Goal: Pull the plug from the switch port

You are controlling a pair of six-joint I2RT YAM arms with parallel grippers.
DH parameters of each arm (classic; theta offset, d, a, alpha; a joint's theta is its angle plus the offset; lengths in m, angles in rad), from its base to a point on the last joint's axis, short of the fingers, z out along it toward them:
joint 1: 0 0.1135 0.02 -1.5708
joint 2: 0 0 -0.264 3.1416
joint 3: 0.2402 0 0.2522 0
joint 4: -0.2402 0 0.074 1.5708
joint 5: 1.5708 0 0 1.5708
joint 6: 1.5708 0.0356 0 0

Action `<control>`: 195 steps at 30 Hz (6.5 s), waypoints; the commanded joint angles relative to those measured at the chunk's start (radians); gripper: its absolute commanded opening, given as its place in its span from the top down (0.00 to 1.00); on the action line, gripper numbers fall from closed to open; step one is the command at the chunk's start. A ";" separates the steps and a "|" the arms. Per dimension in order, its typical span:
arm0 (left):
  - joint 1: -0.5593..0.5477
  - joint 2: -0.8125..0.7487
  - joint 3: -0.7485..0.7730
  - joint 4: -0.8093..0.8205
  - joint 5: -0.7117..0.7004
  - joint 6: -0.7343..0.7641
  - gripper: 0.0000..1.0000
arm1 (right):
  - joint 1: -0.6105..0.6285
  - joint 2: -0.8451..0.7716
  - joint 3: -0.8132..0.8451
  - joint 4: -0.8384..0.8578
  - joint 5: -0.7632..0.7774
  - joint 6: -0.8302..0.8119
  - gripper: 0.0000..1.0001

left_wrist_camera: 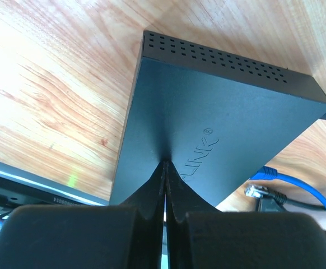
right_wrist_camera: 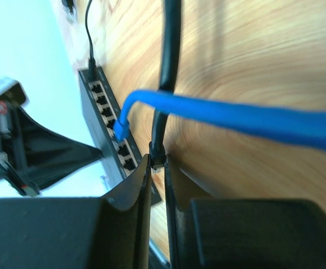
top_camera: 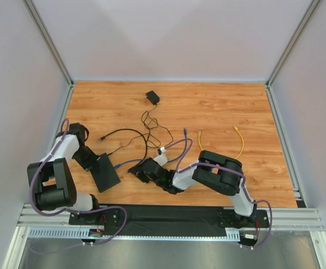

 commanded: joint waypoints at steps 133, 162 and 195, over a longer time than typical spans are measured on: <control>-0.038 -0.543 -0.103 0.269 0.409 0.132 0.51 | -0.322 -0.218 0.183 -0.883 -0.348 -0.334 1.00; -0.040 -0.546 -0.100 0.266 0.423 0.139 0.51 | -0.190 -0.505 0.040 -1.192 -0.095 -0.661 1.00; -0.040 -0.543 -0.103 0.266 0.421 0.137 0.51 | -1.161 -1.137 -0.039 -1.387 -0.314 -0.634 1.00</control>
